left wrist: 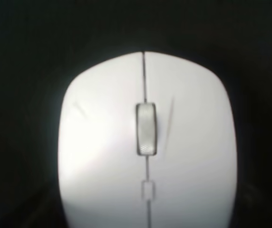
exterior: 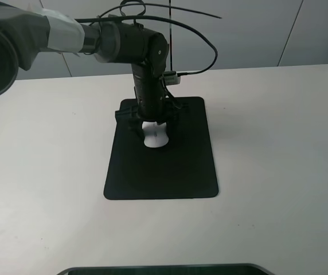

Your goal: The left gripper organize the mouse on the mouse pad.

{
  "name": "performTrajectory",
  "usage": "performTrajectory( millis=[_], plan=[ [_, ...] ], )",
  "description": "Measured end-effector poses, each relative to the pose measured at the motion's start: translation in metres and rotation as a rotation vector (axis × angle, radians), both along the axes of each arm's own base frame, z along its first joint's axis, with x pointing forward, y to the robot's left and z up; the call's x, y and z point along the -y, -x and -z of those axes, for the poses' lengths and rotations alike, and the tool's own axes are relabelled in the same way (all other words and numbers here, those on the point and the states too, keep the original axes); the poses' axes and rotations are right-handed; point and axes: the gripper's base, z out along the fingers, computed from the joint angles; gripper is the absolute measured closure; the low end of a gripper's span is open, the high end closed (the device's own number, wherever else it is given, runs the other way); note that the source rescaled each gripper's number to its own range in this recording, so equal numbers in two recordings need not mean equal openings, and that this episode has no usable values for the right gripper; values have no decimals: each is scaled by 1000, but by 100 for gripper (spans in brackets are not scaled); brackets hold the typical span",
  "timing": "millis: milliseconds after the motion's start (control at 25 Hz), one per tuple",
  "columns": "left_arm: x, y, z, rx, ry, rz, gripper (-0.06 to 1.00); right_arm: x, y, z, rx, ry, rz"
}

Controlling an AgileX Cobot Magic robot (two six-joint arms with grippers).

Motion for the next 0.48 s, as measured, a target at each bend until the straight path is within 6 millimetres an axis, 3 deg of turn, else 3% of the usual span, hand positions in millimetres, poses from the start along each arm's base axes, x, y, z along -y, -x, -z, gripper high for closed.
performTrajectory(
  millis=[40, 120, 480],
  plan=[
    [0, 0, 0, 1, -2, 1, 9, 0, 0, 0, 0, 0, 0],
    [0, 0, 0, 3, -4, 4, -2, 0, 0, 0, 0, 0, 0],
    [4, -5, -11, 24, 3, 78, -4, 0, 0, 0, 0, 0, 0]
  ],
)
